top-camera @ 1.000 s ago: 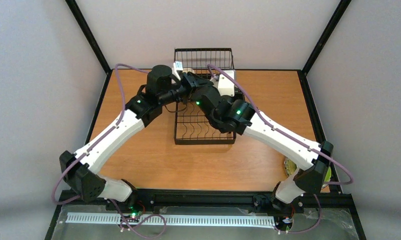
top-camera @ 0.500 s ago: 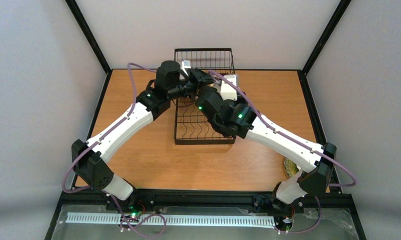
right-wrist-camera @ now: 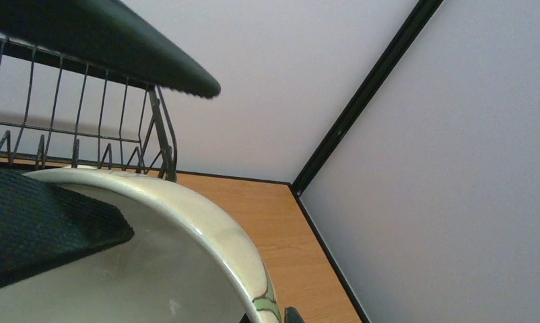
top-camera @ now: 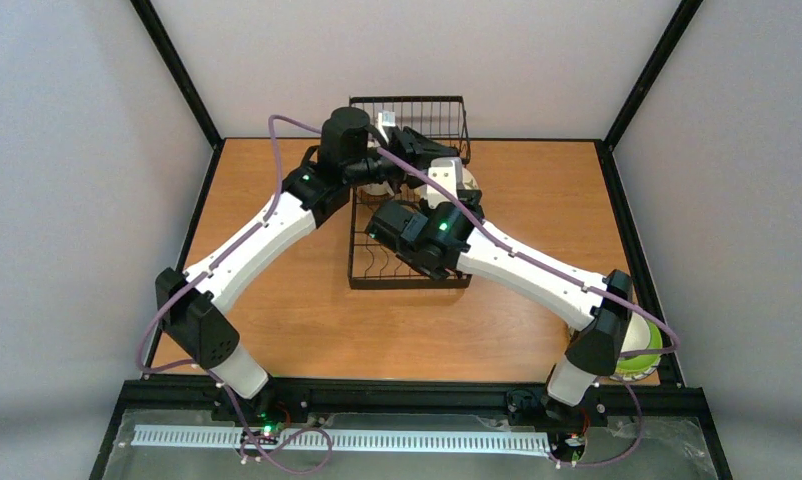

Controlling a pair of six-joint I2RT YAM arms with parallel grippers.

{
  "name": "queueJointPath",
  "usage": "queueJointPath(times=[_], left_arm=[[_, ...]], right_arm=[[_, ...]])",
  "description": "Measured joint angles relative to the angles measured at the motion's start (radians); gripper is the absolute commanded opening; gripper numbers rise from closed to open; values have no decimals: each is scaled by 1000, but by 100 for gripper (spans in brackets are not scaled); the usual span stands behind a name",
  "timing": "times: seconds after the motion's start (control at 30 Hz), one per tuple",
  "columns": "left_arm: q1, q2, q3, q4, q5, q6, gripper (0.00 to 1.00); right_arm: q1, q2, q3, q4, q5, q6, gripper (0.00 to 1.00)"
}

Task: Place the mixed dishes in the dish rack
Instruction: Pass from the right arm to the left

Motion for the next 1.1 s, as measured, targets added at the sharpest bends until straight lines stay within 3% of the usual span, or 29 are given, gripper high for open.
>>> queueJointPath(times=[0.43,0.77,0.9,1.1], left_arm=[[-24,54,13,-67,40,3,100],[-92,137,135,-146,72,6,97],[-98,151,143,-165,92,8,86],[-112,159,143,-174,119,12,51]], right_arm=[[16,8,0,-108,34,101,2],[63,1,-14,-115,60,108,2],[76,-24,-44,-117,64,108,2],[103,-64,-84,-121,66,112,2]])
